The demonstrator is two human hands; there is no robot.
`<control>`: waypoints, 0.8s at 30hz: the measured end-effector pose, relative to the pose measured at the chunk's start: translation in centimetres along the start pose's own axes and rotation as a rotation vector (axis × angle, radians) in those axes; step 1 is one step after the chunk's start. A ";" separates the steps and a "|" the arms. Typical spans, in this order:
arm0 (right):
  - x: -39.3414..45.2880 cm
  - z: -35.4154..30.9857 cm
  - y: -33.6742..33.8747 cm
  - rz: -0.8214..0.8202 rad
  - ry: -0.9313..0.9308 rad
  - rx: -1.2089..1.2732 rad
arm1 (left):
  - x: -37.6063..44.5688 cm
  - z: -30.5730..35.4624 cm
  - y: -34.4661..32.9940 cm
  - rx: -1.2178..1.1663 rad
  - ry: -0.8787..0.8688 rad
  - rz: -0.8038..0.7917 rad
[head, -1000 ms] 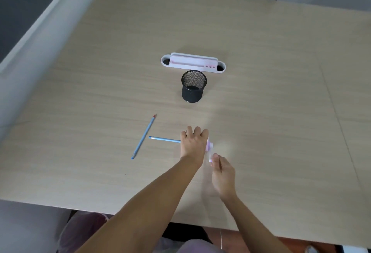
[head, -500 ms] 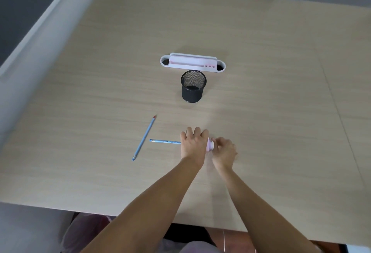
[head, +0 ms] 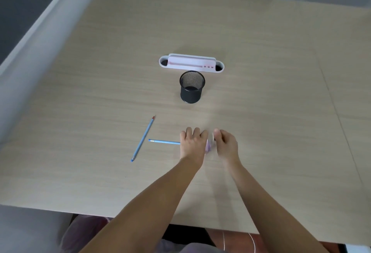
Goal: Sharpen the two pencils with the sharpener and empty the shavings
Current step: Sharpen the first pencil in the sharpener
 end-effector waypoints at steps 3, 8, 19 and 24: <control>1.5 1.5 -0.7 0.055 -0.115 -0.065 | -0.2 0.0 0.7 -0.011 0.003 0.023; -1.3 3.2 -2.3 0.063 -0.131 -0.325 | -0.2 0.1 1.4 -0.007 -0.007 0.081; -6.4 1.0 -0.2 -0.005 -0.008 0.001 | 0.1 0.4 0.4 -0.005 -0.022 -0.017; -1.1 -0.2 0.3 0.031 0.027 -0.008 | 0.1 0.0 0.3 -0.010 0.007 -0.012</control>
Point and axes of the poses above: each hand's wrist, its own x-axis towards the middle knuckle, its own y-axis out of the back of the hand, z = x × y, the point moved 2 cm from there along x, towards the middle knuckle, and after that the axes turned 15 degrees about y, right-handed, at the moved point
